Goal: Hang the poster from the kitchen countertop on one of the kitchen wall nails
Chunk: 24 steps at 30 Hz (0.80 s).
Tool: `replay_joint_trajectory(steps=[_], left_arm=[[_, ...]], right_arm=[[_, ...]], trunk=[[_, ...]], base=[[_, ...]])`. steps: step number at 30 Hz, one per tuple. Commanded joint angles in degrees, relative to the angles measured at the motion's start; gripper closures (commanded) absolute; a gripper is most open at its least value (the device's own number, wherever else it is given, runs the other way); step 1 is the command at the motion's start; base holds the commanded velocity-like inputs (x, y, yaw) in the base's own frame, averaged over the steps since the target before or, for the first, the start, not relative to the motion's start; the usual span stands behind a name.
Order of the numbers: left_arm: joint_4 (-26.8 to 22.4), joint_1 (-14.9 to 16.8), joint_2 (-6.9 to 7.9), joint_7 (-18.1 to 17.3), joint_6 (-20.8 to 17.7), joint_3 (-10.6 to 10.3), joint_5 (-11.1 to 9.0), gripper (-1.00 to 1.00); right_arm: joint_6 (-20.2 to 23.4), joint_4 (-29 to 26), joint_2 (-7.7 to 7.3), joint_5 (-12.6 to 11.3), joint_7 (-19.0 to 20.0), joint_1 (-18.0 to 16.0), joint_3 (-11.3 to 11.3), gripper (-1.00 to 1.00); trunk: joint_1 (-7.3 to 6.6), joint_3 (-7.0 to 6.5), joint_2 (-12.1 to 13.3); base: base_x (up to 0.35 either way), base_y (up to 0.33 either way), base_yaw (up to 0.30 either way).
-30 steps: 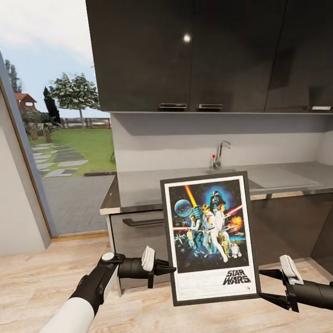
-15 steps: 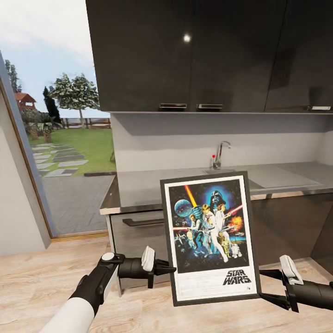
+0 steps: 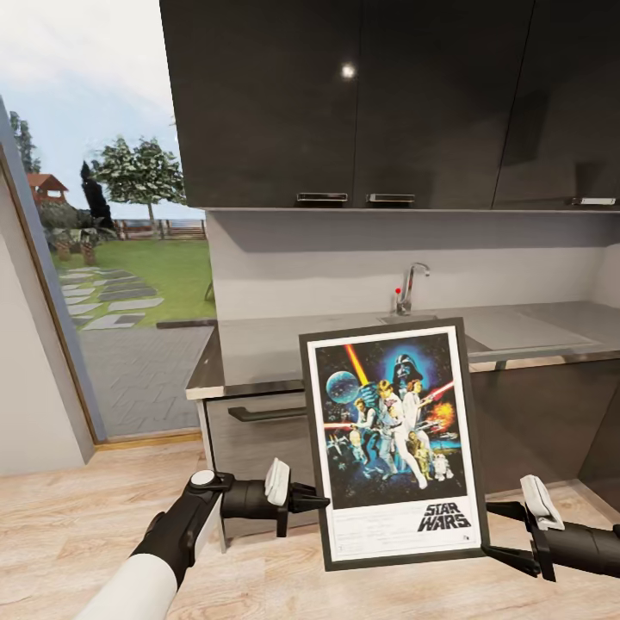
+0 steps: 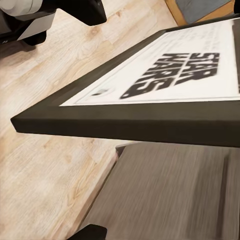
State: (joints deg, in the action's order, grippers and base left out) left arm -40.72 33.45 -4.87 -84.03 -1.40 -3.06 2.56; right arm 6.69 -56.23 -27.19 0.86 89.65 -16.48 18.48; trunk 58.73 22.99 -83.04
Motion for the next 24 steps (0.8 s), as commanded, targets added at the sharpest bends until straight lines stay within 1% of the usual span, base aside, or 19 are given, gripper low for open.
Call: replay_joint_trajectory(steps=[1, 20, 24], left_arm=[[-0.06, 0.03, -0.09, -0.17, -0.01, 0.08, 0.27, 1.00], [-0.06, 0.03, -0.15, -0.17, -0.01, -0.15, 0.26, 1.00], [-0.06, 0.03, -0.60, -0.17, -0.01, -0.19, 0.26, 1.00]], right_arm=[[0.60, -0.02, 0.02, 0.10, 0.26, -0.04, 0.07, -1.00], [0.60, -0.02, 0.03, 0.10, 0.26, -0.04, 0.07, -1.00], [0.60, -0.02, 0.03, 0.10, 0.24, -0.04, 0.07, -1.00]], trunk=[[0.00, 0.07, -0.04], [0.00, 0.07, -0.04], [0.00, 0.07, -0.04]], base=[[0.000, 0.000, 0.000], [0.000, 0.000, 0.000], [0.000, 0.000, 0.000]])
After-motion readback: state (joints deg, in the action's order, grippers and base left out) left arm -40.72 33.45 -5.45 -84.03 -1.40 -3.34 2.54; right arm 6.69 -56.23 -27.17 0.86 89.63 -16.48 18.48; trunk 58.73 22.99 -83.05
